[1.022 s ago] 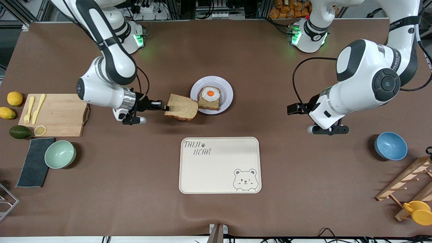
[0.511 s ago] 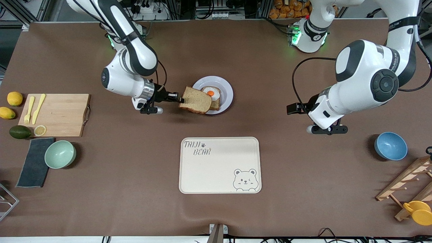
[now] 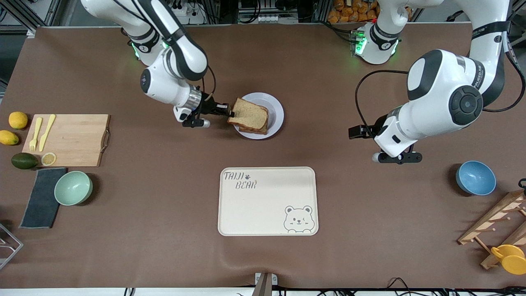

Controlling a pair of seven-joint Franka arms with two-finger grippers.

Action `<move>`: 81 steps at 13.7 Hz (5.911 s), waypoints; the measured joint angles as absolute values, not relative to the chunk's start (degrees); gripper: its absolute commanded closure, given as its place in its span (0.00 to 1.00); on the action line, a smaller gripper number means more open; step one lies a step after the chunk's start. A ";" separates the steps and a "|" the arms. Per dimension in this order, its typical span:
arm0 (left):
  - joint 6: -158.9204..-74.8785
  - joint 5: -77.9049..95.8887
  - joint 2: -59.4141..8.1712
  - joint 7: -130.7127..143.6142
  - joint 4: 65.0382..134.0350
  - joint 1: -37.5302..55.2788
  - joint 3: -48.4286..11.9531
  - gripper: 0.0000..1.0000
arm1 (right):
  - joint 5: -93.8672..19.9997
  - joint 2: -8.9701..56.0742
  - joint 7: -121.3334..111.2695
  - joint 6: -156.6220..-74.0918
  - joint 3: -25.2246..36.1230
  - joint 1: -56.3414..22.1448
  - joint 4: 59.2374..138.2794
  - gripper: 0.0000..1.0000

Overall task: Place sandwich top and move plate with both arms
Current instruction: 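Lower the bread onto the egg slice and open the right gripper, then withdraw the right gripper while the left gripper reaches toward the plate, then grasp the white plate rim with the left gripper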

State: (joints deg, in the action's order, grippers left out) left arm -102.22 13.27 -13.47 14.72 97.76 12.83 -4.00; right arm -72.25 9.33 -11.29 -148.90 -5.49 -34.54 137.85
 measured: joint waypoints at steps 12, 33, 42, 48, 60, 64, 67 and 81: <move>-102.40 13.27 -13.47 14.72 98.60 12.93 -4.06 0.00 | -79.26 12.66 -12.32 -155.28 -5.46 -39.39 137.20 0.90; -107.20 13.65 -18.61 15.80 102.24 17.87 -6.32 0.00 | -67.31 13.28 -13.12 -145.75 -3.73 -24.90 130.93 0.34; -115.02 27.12 -27.89 13.62 104.74 18.16 -9.57 0.00 | -38.35 13.23 -10.50 -112.95 -3.16 -1.42 112.98 0.29; -123.92 27.98 -28.26 10.51 112.71 19.19 -14.51 0.00 | -13.66 13.20 -1.46 -103.87 -3.27 1.09 99.63 0.26; -134.24 29.22 -31.32 6.98 116.20 21.24 -18.38 0.00 | -1.90 -0.98 8.15 -89.05 -3.93 3.12 94.96 0.00; -136.67 29.41 -31.90 6.94 116.42 21.47 -19.23 0.00 | -1.66 -2.11 8.06 -92.85 -3.90 3.13 95.84 0.00; -138.76 30.57 -32.61 6.93 116.67 22.27 -19.88 0.00 | -1.40 -0.62 8.04 -96.38 -3.76 3.53 95.18 0.00; -139.71 31.58 -32.86 6.89 116.79 23.37 -21.65 1.00 | -1.42 1.72 7.60 -93.96 -4.02 3.52 92.38 0.00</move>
State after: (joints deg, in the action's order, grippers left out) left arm -139.71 31.58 -32.86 6.89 116.79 23.37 -21.65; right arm -1.42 1.72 7.60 -93.96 -4.02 3.52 92.38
